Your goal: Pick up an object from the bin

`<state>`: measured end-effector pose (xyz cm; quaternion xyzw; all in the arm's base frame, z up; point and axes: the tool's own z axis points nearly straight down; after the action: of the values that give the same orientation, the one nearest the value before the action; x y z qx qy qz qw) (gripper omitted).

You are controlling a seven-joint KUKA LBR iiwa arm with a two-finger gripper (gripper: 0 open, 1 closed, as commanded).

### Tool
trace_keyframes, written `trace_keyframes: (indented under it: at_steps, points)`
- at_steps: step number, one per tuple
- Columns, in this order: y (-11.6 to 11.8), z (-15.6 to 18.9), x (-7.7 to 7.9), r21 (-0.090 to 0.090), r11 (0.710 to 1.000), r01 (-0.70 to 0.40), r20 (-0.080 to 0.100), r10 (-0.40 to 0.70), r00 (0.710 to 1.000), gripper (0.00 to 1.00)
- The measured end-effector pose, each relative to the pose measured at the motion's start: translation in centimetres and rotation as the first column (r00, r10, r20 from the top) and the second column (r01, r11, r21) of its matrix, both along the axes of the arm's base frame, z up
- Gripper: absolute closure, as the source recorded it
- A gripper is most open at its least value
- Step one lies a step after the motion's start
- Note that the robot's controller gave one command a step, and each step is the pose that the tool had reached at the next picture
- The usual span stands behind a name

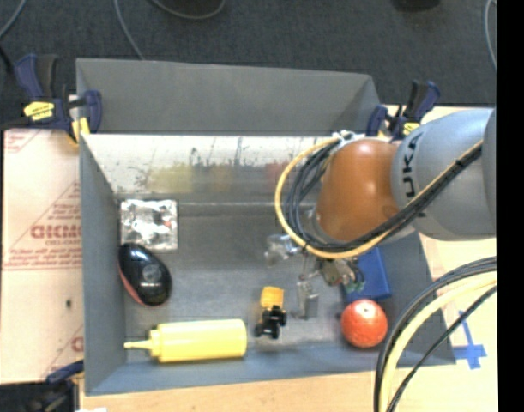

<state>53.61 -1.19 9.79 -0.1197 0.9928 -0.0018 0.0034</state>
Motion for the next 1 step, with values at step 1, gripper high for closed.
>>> trace_keyframes:
  at_steps: [1]
  points:
    - [3.05,-0.77,-1.43,0.004,0.997,-0.073,-0.012,0.073,0.997,0.0]
